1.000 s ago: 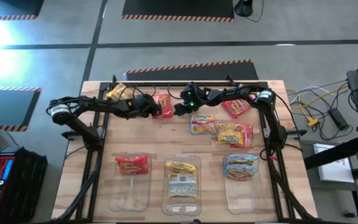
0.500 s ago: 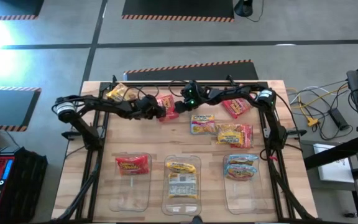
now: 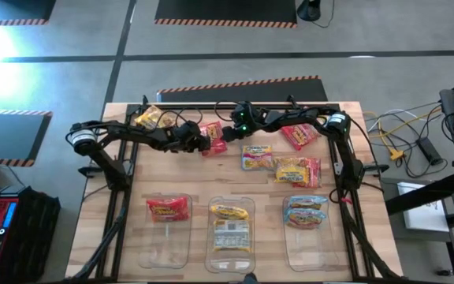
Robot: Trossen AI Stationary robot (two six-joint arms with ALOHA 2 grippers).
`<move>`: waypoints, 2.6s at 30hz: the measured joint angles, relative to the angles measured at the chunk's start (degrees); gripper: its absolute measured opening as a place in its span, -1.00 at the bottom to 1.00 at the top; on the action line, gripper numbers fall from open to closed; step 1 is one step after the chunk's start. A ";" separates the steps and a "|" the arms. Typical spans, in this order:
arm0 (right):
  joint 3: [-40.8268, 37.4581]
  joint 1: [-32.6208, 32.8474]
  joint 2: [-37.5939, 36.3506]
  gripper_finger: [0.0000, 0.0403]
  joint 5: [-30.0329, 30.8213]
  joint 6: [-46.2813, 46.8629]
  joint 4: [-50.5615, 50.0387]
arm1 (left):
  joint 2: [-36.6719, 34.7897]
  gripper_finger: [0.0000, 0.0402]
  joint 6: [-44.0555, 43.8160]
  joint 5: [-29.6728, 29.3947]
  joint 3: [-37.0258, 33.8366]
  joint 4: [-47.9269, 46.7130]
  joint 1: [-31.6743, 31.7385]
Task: Sort Maruchan noodles
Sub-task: Put the orange noodle pack into the left transparent bin
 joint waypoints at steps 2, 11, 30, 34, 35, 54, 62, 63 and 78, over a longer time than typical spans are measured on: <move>0.00 0.01 0.00 -0.07 -0.01 0.00 -0.01 | 0.00 -0.21 -0.01 0.02 0.00 -0.14 0.00; -0.02 0.67 0.00 -0.07 0.00 0.00 1.90 | 0.04 -0.21 -0.19 0.79 -0.04 -0.69 0.02; -0.02 1.58 1.88 -0.07 0.88 0.66 5.79 | 0.09 -0.21 -1.33 2.31 -0.09 -0.76 -0.13; -0.07 2.37 1.90 -0.07 0.22 0.55 6.06 | 0.11 -0.21 -1.50 3.13 -0.20 0.53 -0.13; -0.09 2.61 1.91 -0.07 0.46 0.44 6.09 | 0.13 -0.21 -1.50 3.43 -0.23 1.11 -0.13; -0.11 3.15 1.95 -0.14 1.09 0.17 6.56 | 0.15 -0.21 -2.00 4.37 -0.17 2.26 -0.33; -0.11 3.15 1.95 -0.37 1.04 0.44 7.04 | 0.15 -0.21 -2.12 4.39 -0.11 2.42 -0.37; -0.09 3.15 1.92 -0.38 1.01 0.44 7.04 | 0.08 -0.21 -2.01 4.43 -0.11 2.81 -0.37; 0.04 2.23 -0.15 -0.43 -2.60 -1.97 5.53 | -11.54 -0.21 2.96 5.16 -3.32 3.93 -0.37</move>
